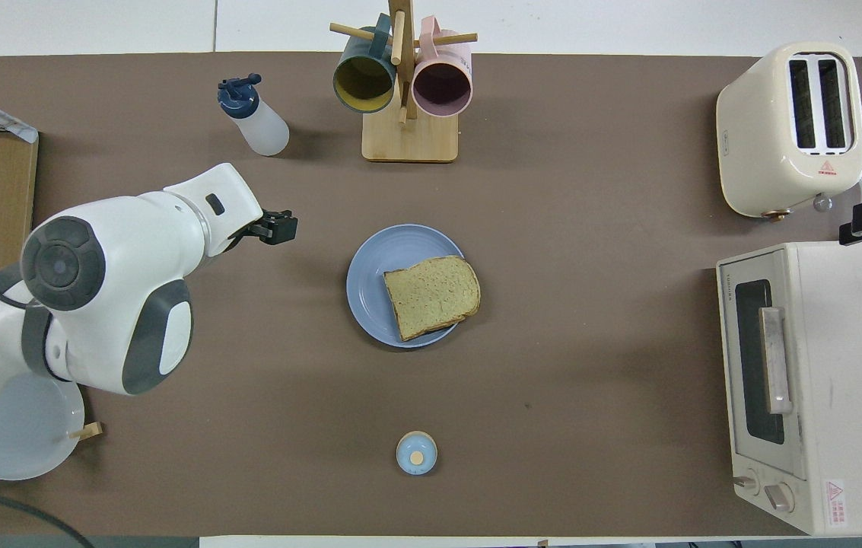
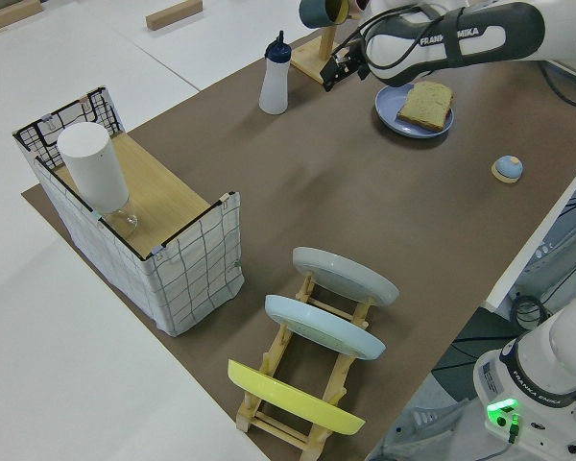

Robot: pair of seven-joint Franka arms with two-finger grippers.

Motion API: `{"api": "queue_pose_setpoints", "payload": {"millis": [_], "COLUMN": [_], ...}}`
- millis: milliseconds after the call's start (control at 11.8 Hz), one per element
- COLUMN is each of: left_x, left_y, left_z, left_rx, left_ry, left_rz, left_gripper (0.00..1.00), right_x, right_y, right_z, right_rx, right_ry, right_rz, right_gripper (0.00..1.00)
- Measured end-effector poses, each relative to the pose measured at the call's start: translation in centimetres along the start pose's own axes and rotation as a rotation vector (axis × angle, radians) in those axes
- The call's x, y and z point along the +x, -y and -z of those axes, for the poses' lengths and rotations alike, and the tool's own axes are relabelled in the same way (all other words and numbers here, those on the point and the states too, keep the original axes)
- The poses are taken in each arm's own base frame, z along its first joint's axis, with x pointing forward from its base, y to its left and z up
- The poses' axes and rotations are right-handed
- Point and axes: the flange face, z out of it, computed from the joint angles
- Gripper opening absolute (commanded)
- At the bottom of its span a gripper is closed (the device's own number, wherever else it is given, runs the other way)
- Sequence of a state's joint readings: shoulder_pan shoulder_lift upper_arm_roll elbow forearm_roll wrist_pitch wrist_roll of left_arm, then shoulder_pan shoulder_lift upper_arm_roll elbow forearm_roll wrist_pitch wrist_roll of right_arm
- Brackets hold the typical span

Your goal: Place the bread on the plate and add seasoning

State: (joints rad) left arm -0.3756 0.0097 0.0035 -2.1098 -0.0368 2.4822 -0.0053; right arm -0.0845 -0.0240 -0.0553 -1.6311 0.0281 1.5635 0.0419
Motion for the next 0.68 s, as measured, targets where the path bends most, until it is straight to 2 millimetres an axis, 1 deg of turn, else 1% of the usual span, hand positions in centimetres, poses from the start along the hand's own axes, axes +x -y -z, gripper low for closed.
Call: {"api": "queue_pose_setpoints", "payload": {"millis": [85,169,254,339,424,508,678], "left_x": [0.7,1.6,2.5,3.2,3.4,3.3,3.0], "left_y": [-1.0,-1.4,-1.5,-1.3,-0.8,0.1,2.4], "left_z": [4.0,8.1,11.9,15.0,17.2,18.5,19.5], "left_rx": [-0.007,-0.009,-0.008,-0.007,-0.004,0.000,0.002], "left_ry": [0.050,0.101,0.152,0.189,0.223,0.260,0.295], "left_rz": [0.011,0.015,0.015,0.018,0.024,0.030,0.017], "left_gripper": [1.00,1.00,1.00,1.00,1.00,1.00,1.00], "right_x": [0.0,0.0,0.0,0.0,0.0,0.0,0.0], "right_y": [0.1,0.2,0.2,0.2,0.1,0.1,0.2], "right_z": [0.0,0.0,0.0,0.0,0.0,0.0,0.0], "right_rx": [0.000,0.000,0.000,0.000,0.000,0.000,0.000], "right_ry": [0.000,0.000,0.000,-0.001,-0.002,-0.003,-0.005], "right_rz": [0.002,0.003,0.004,0.003,0.001,0.000,0.002], "right_gripper": [1.00,1.00,1.00,1.00,1.00,1.00,1.00]}}
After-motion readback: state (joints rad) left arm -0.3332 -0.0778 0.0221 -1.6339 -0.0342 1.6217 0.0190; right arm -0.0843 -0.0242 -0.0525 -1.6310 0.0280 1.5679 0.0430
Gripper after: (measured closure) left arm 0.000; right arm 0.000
